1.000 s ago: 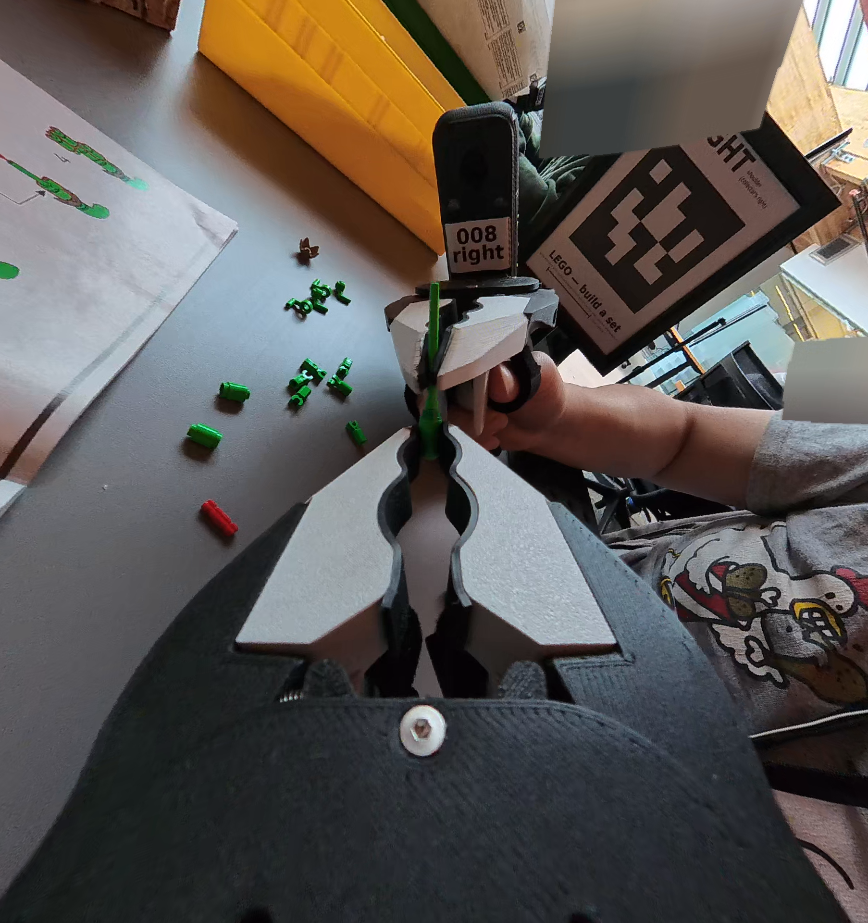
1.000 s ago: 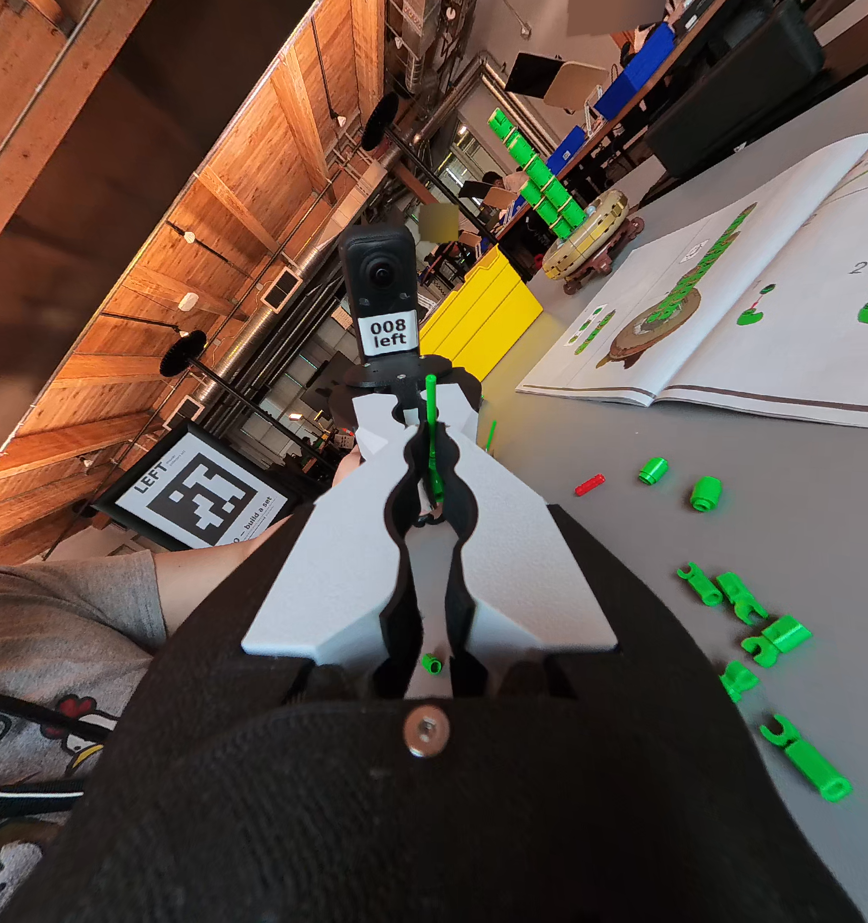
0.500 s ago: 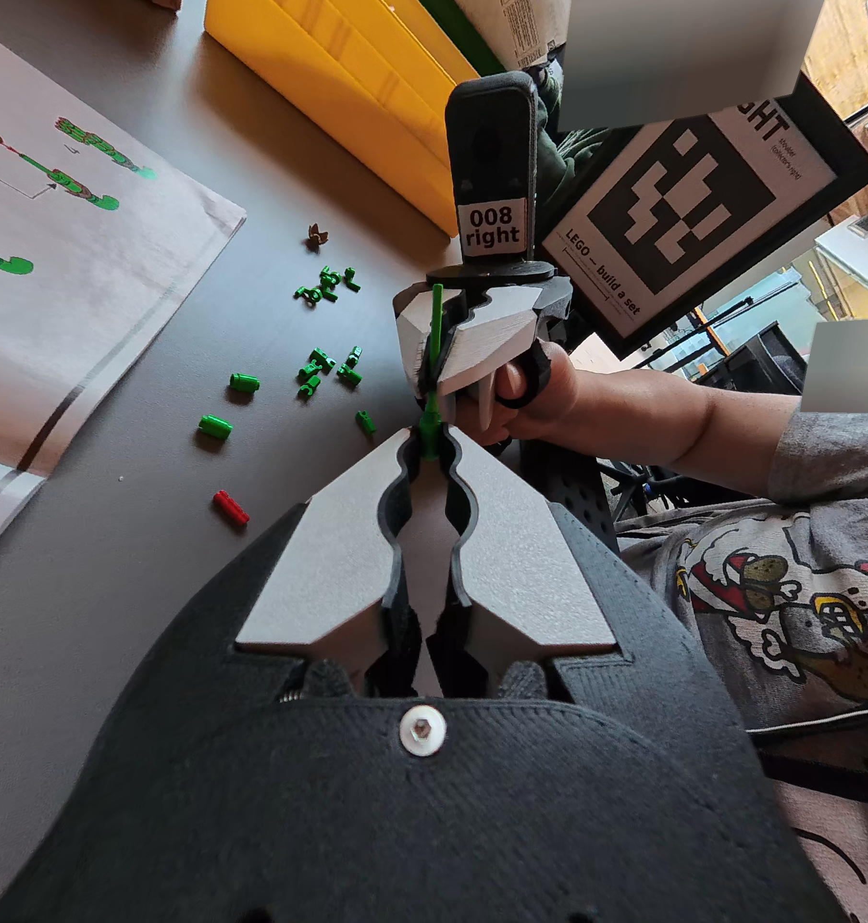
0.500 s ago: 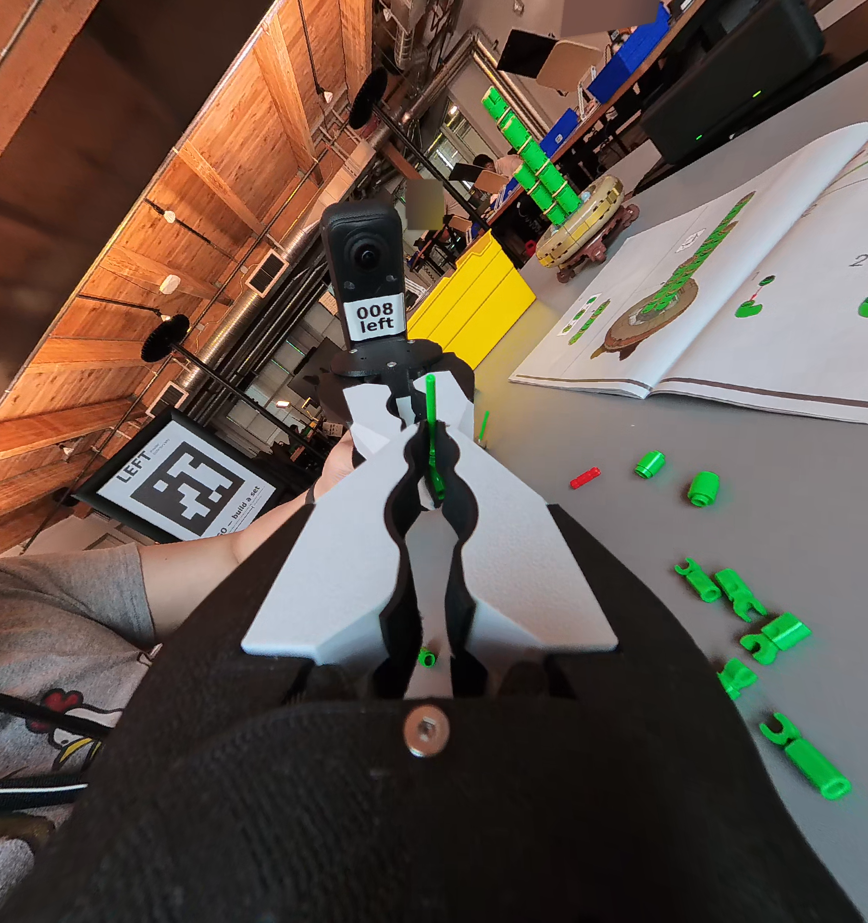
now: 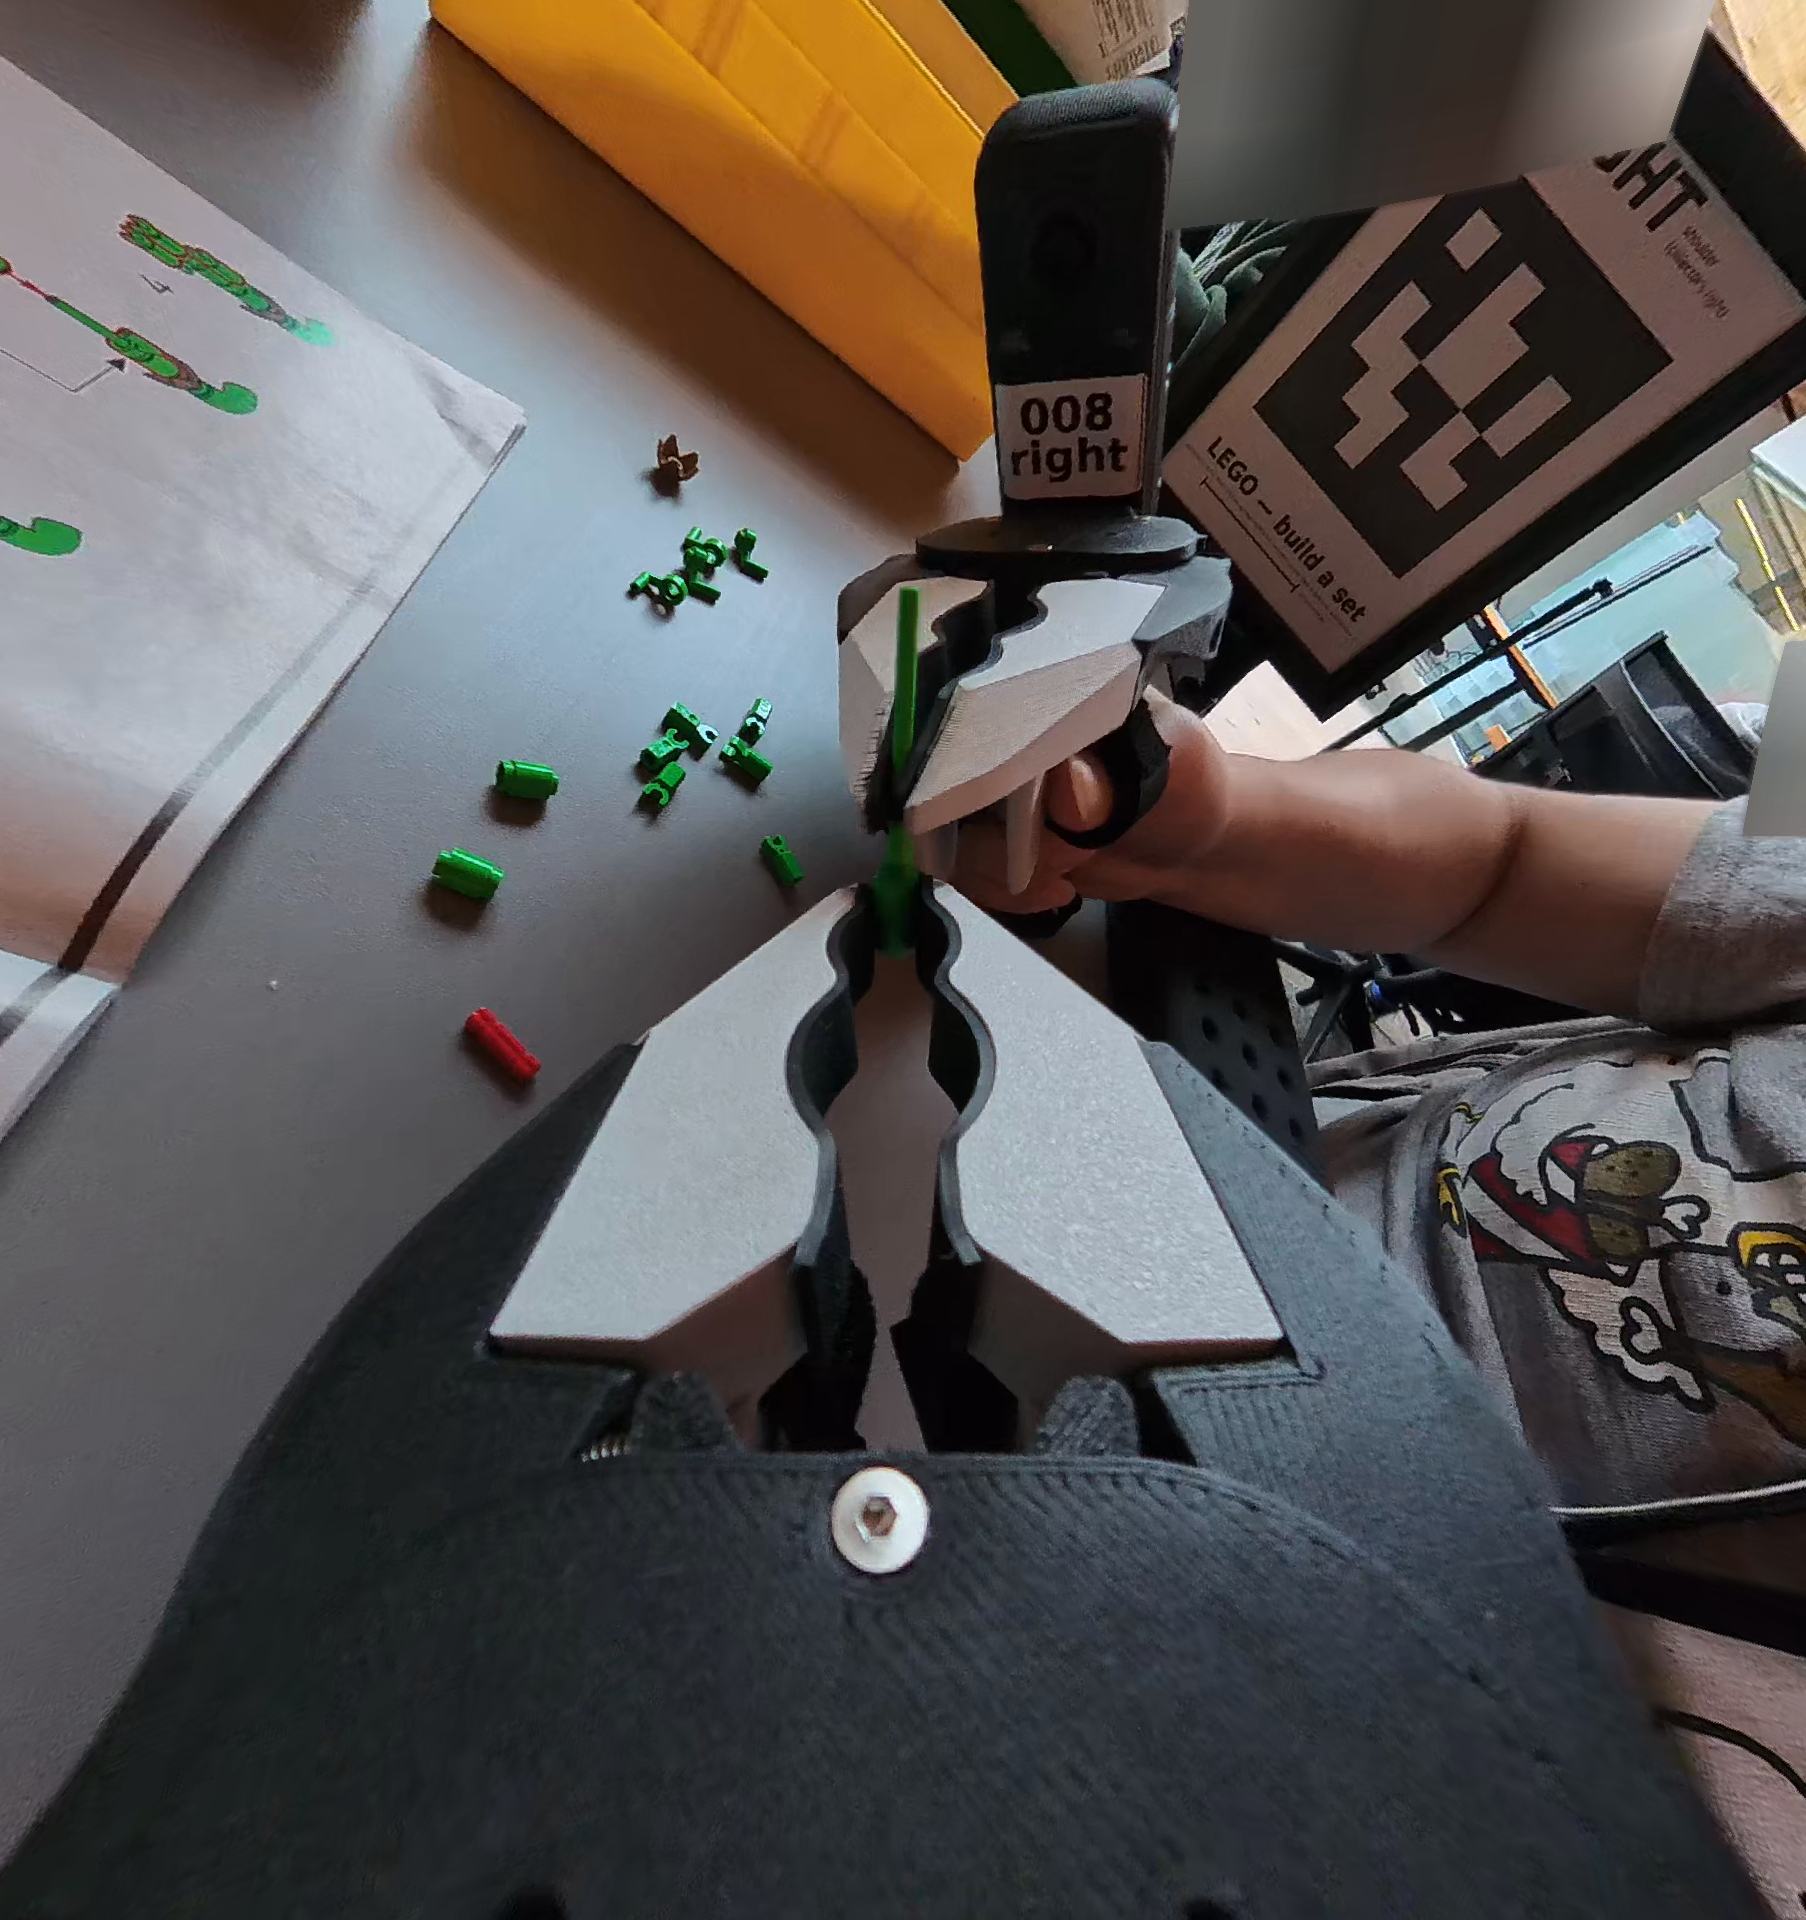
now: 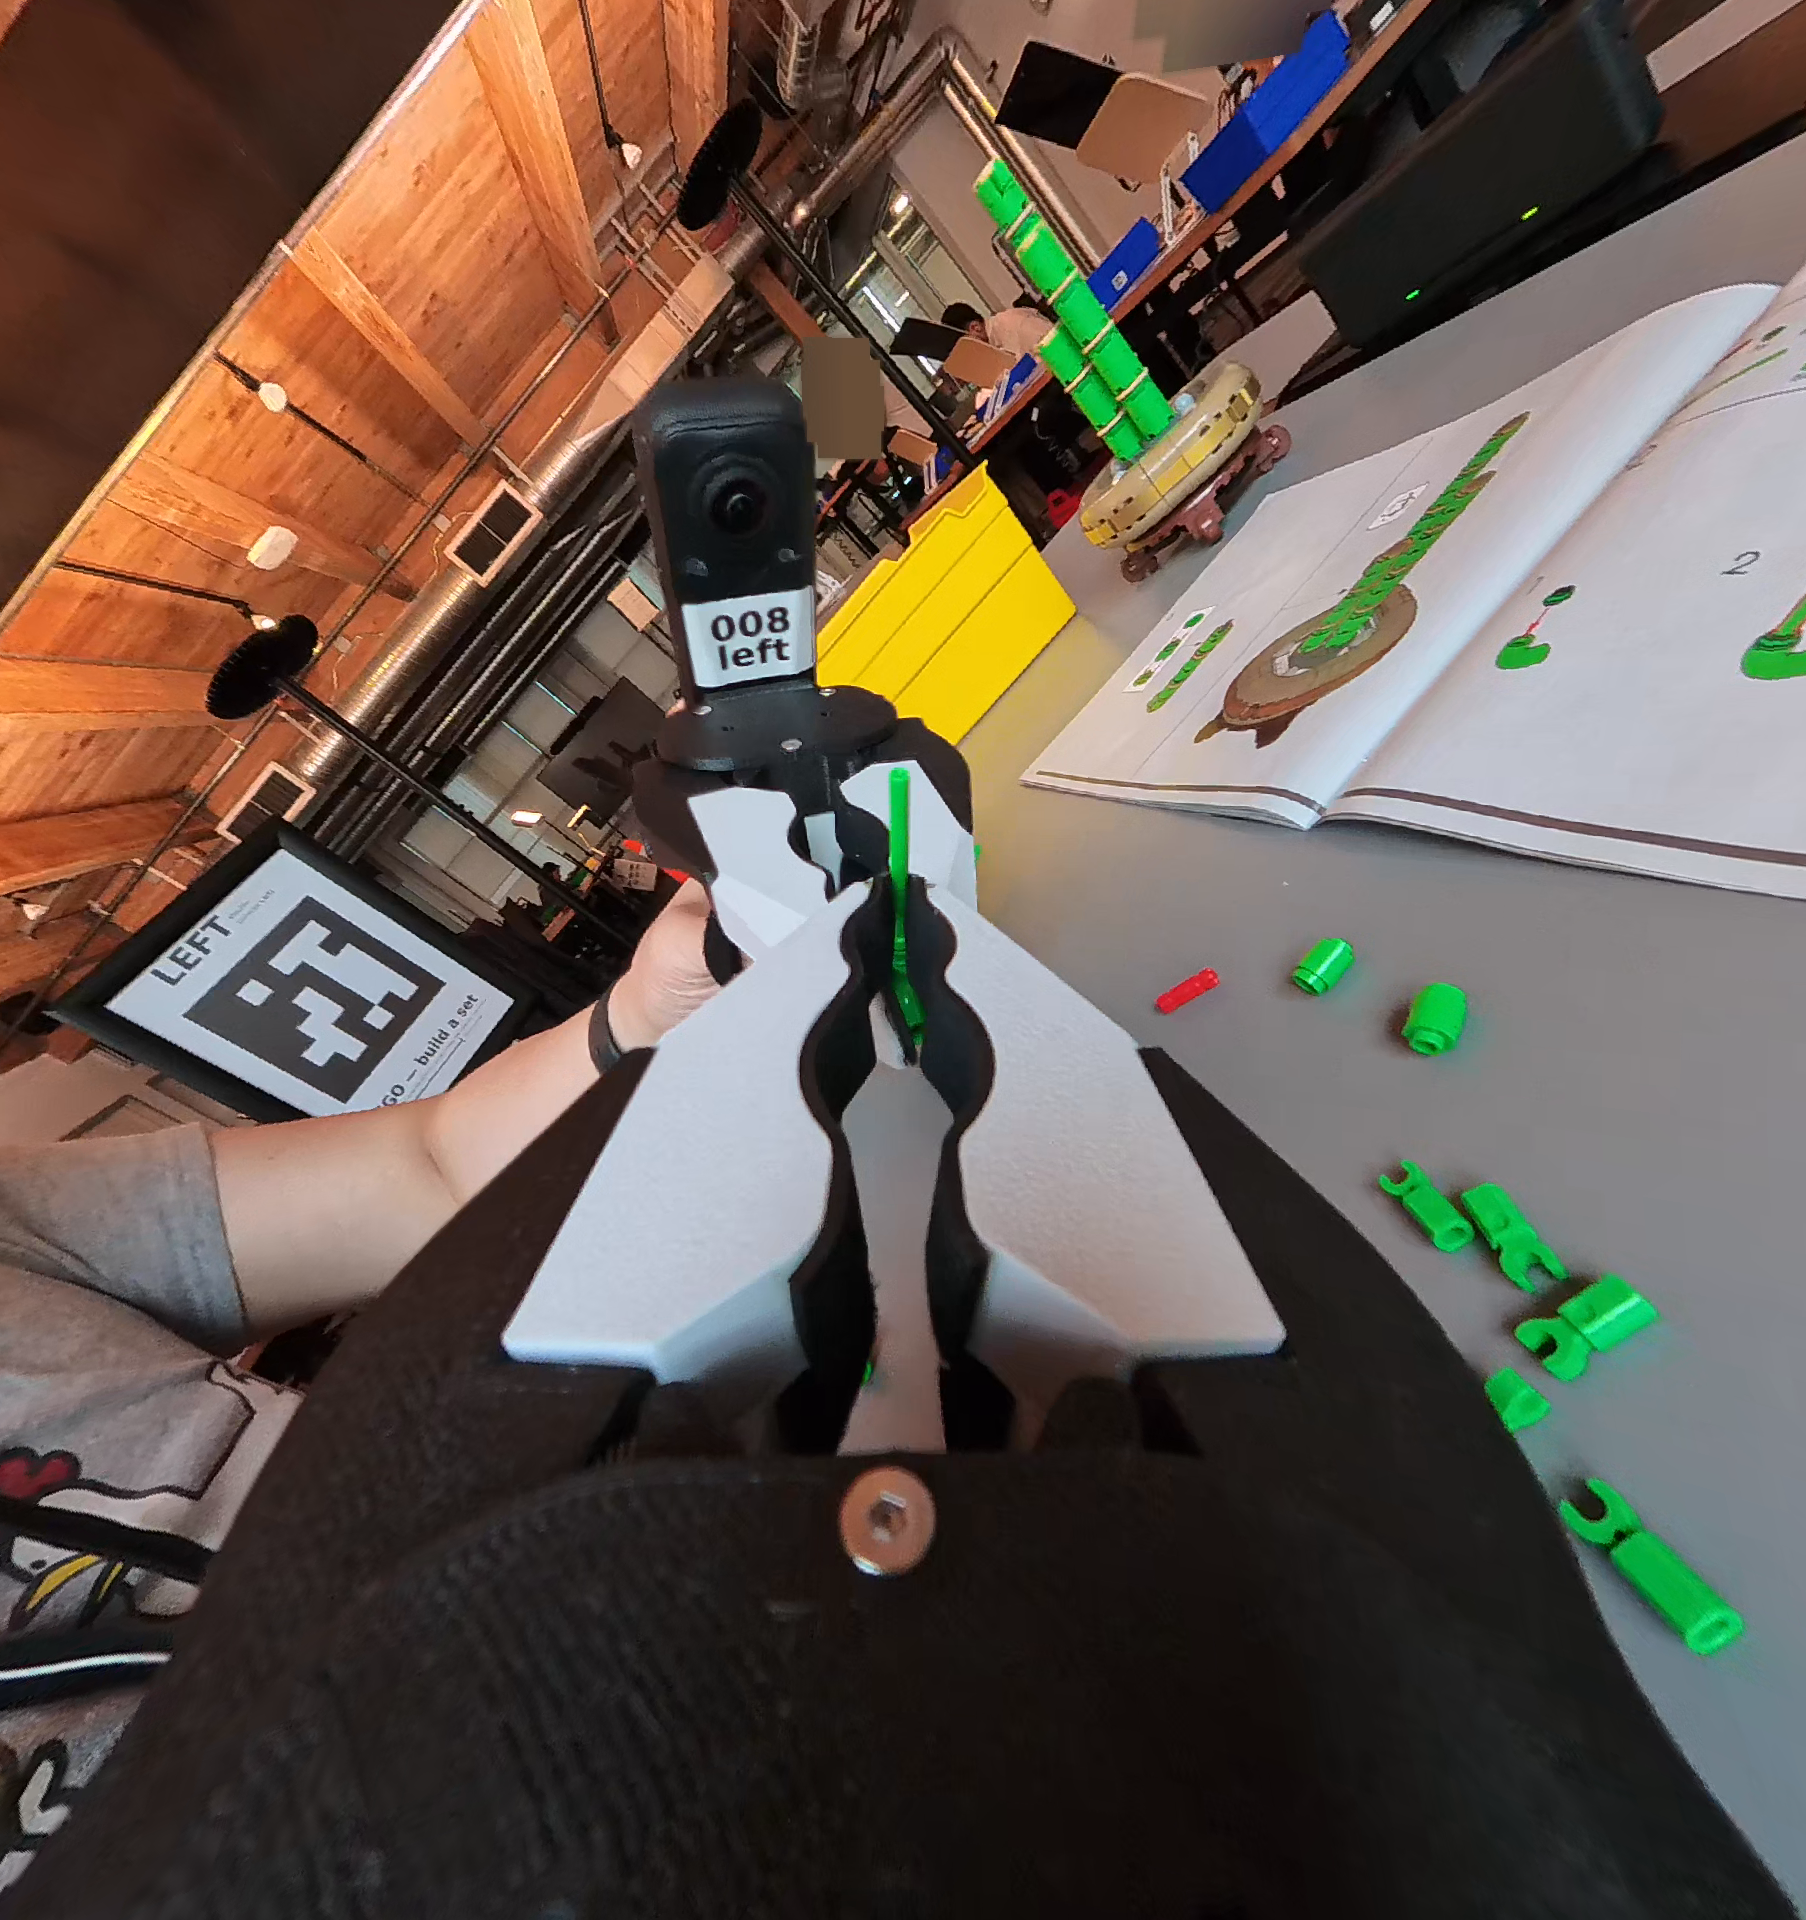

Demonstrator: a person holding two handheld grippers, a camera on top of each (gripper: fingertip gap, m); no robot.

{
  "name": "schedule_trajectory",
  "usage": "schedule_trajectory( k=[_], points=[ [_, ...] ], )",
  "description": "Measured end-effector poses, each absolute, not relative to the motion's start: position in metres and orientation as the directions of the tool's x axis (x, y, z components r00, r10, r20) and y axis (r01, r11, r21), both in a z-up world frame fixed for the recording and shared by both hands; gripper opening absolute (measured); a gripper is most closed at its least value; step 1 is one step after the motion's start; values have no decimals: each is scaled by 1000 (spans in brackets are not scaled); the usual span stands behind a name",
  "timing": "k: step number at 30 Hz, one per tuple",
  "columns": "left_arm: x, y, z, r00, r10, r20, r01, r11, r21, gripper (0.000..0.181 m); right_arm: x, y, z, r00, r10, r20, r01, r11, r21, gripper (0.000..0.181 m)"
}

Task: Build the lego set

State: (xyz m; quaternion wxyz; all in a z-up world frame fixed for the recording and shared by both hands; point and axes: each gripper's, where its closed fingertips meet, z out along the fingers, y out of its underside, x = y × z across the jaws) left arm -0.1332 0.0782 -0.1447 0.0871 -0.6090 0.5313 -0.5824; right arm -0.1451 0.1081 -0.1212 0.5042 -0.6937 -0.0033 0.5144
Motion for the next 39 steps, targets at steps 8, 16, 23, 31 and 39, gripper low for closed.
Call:
schedule_trajectory(
  k=[8,16,23,31,39],
  points=[
    [-131,71,-135,-283,-706,649,-526,-452,-720,5,-144,106,-112,392,560,-730,-556,-488,-673,0],
    [-130,71,-131,-271,-700,661,-511,-477,-715,5,-129,109,-97,450,580,-680,-573,-396,-717,20],
    [-132,68,-135,-273,-694,666,-538,-464,-704,6,-122,107,-96,444,563,-697,-570,-422,-705,9],
    [-131,65,-139,-276,-699,660,-550,-448,-704,6,-126,104,-99,439,569,-696,-539,-453,-710,0],
    [-129,62,-138,-301,-661,687,-553,-466,-690,27,-126,103,-103,432,560,-707,-529,-478,-701,0]
  ],
)
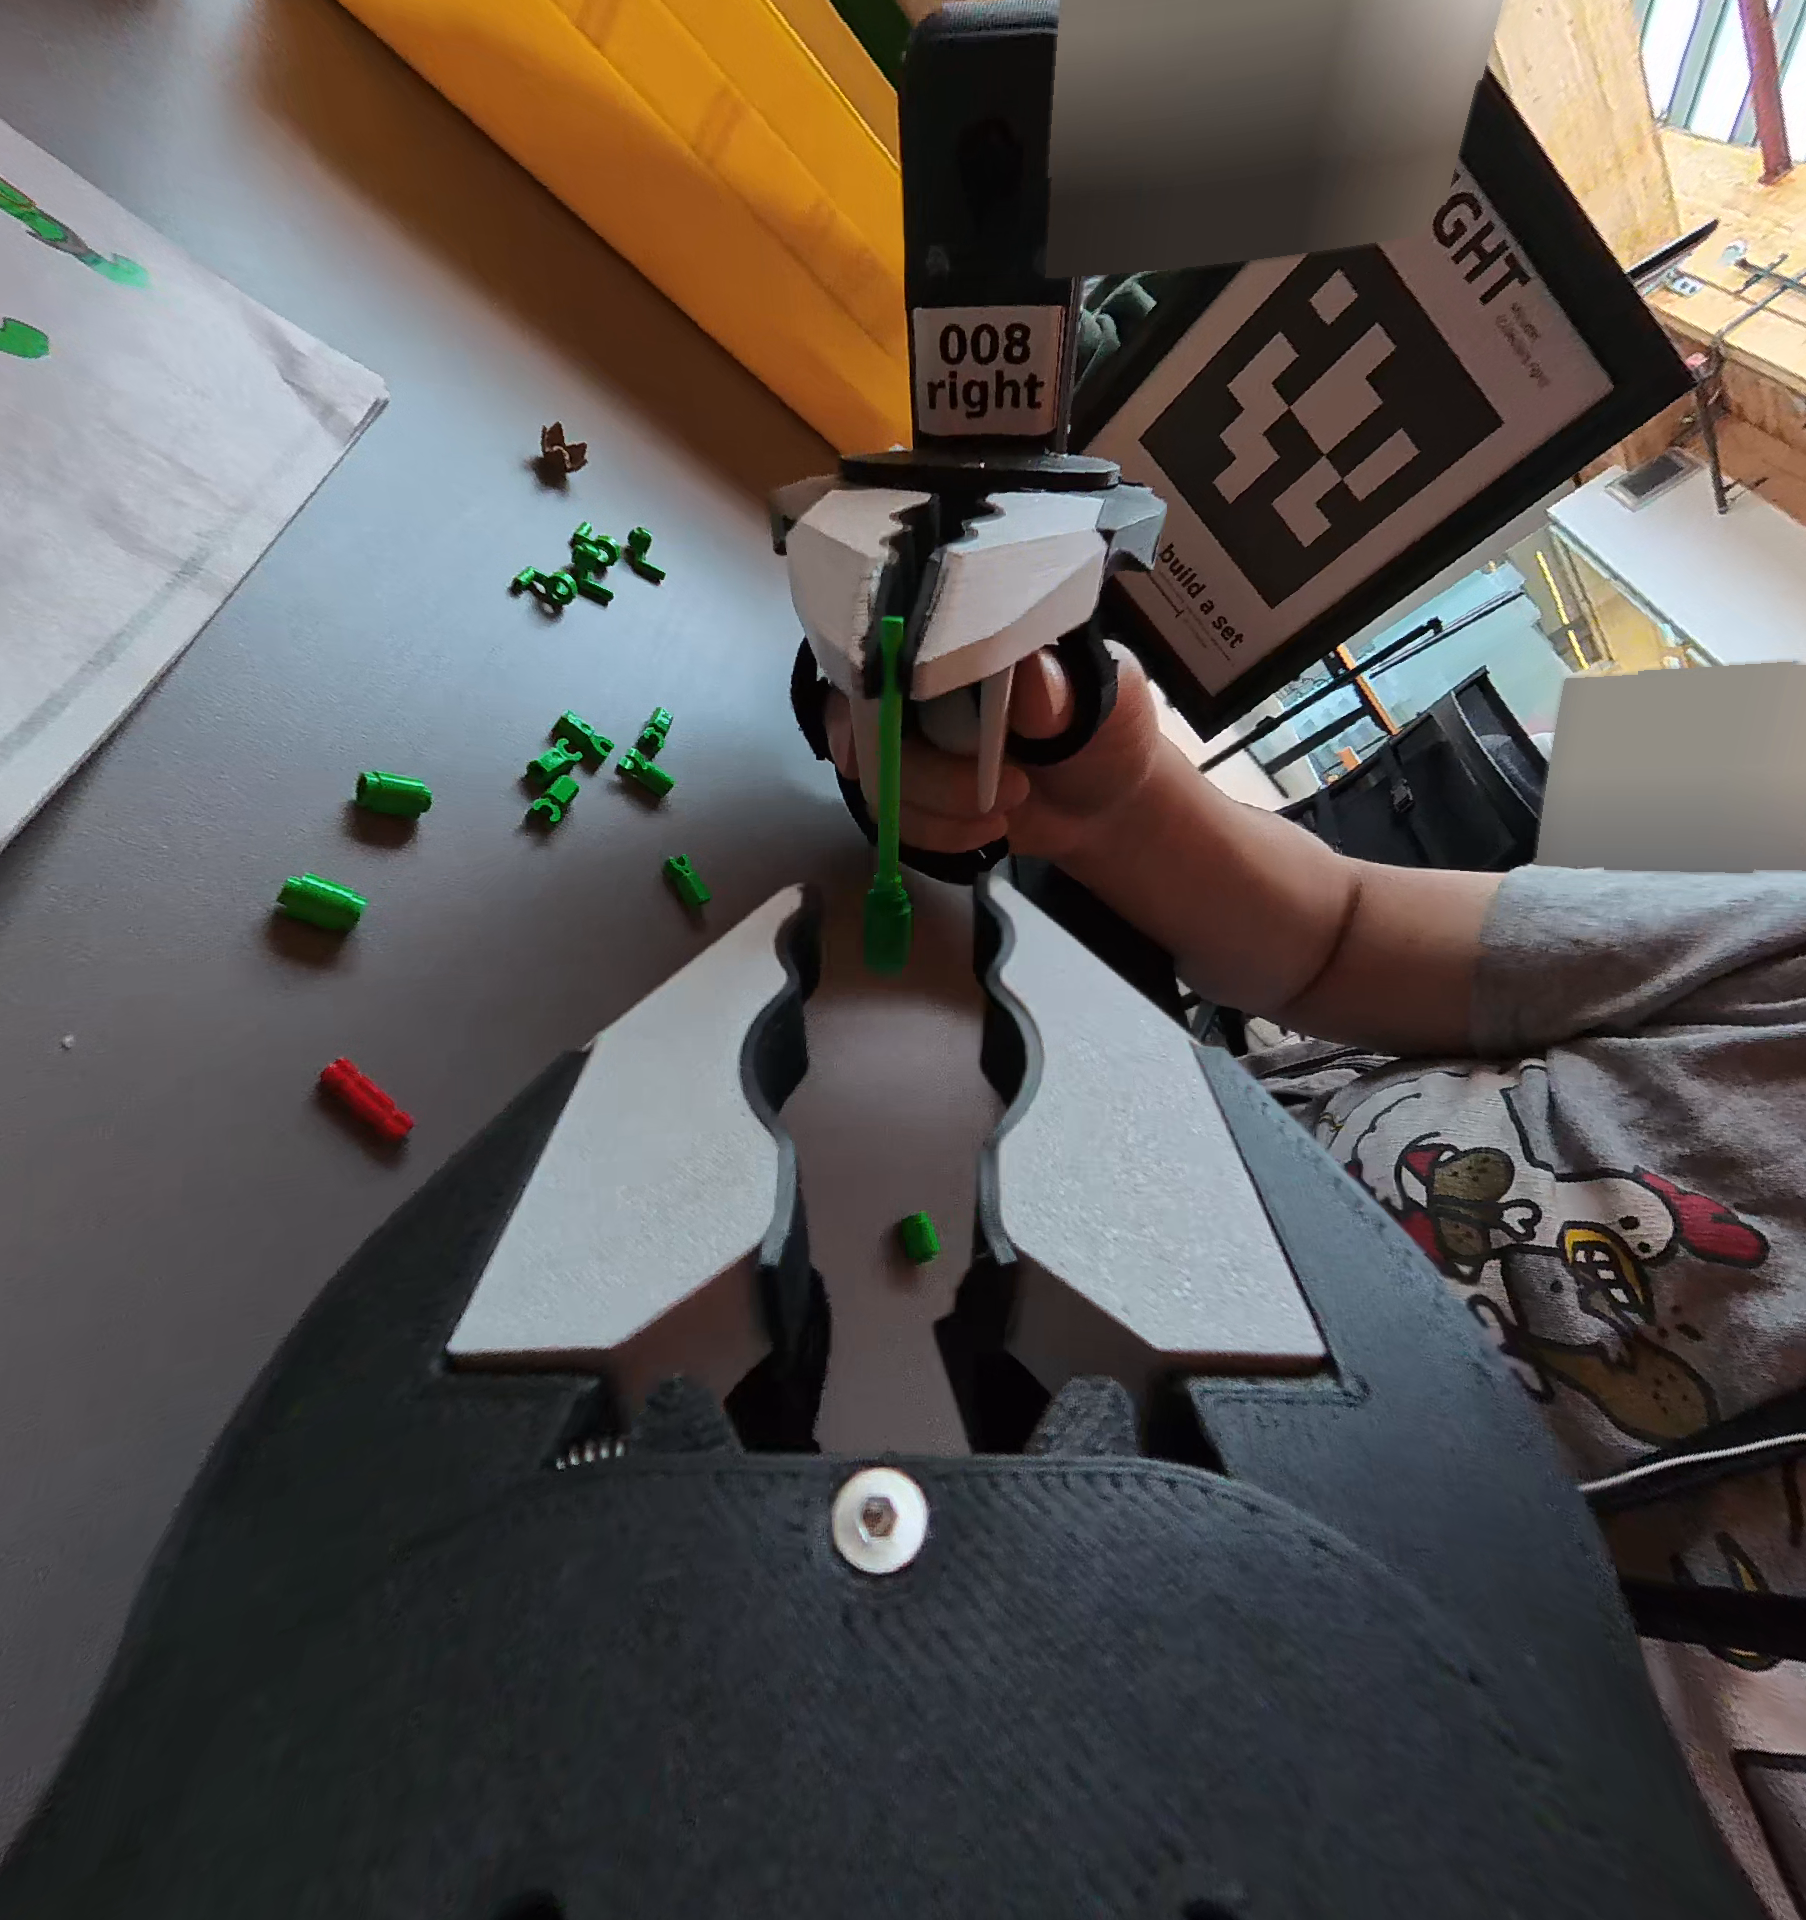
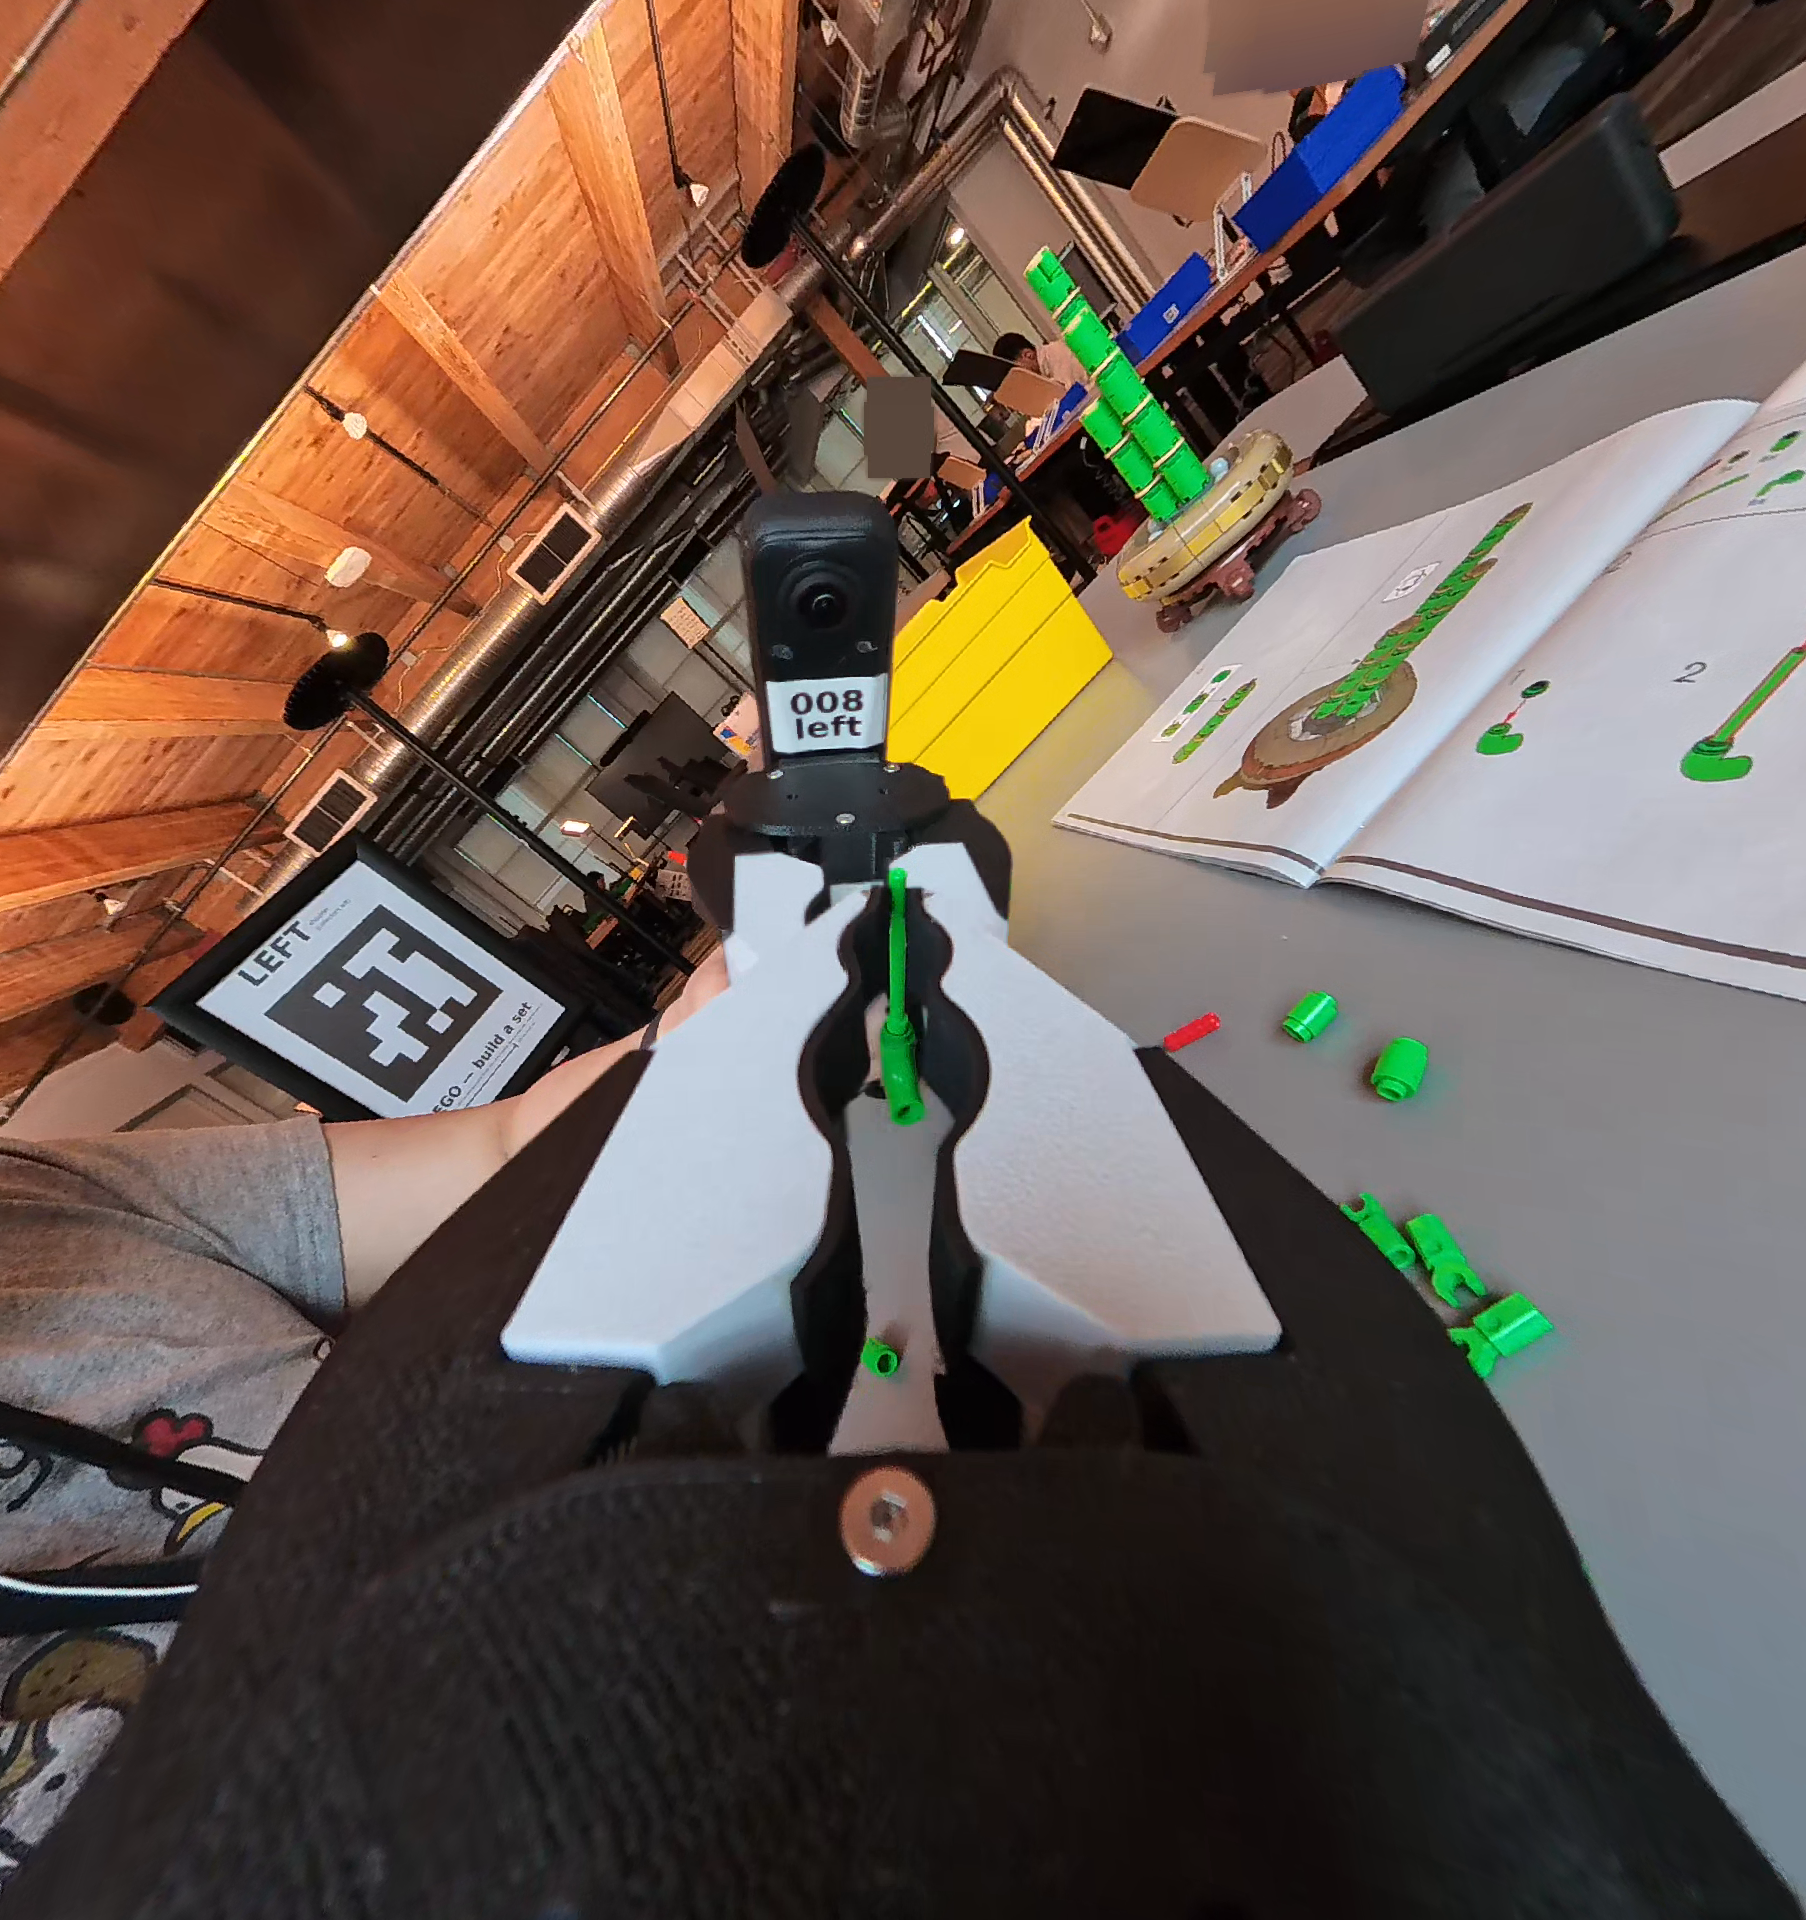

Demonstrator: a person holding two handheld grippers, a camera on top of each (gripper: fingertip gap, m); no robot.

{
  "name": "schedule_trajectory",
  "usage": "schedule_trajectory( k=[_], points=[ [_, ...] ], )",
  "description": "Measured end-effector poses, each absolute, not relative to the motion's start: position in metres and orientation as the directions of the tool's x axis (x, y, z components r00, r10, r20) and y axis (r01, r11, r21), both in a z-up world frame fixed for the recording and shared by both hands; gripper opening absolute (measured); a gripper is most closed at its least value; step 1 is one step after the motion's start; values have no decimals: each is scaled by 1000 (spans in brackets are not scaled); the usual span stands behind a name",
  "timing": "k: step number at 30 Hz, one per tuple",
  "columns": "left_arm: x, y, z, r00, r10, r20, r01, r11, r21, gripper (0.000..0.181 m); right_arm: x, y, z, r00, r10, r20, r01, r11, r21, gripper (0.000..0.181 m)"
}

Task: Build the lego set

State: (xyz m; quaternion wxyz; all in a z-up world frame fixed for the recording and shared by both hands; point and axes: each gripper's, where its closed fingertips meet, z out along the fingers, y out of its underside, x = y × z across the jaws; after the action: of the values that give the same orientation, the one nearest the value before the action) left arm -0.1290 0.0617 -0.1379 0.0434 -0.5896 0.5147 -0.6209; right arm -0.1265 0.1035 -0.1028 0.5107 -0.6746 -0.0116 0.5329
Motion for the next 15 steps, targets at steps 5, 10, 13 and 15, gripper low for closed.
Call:
schedule_trajectory(
  k=[5,10,13,15],
  points=[
    [-128,66,-133,-322,-662,676,-524,-470,-710,32,-128,104,-105,420,555,-718,-527,-495,-691,0],
    [-129,66,-128,-348,-651,674,-504,-476,-720,18,-131,103,-106,409,560,-721,-519,-507,-688,0],
    [-130,64,-129,-358,-656,665,-503,-464,-729,3,-135,102,-105,391,571,-722,-514,-515,-686,0],
    [-131,62,-126,-372,-645,667,-502,-465,-729,3,-135,102,-103,394,578,-715,-515,-505,-692,0]
  ],
)
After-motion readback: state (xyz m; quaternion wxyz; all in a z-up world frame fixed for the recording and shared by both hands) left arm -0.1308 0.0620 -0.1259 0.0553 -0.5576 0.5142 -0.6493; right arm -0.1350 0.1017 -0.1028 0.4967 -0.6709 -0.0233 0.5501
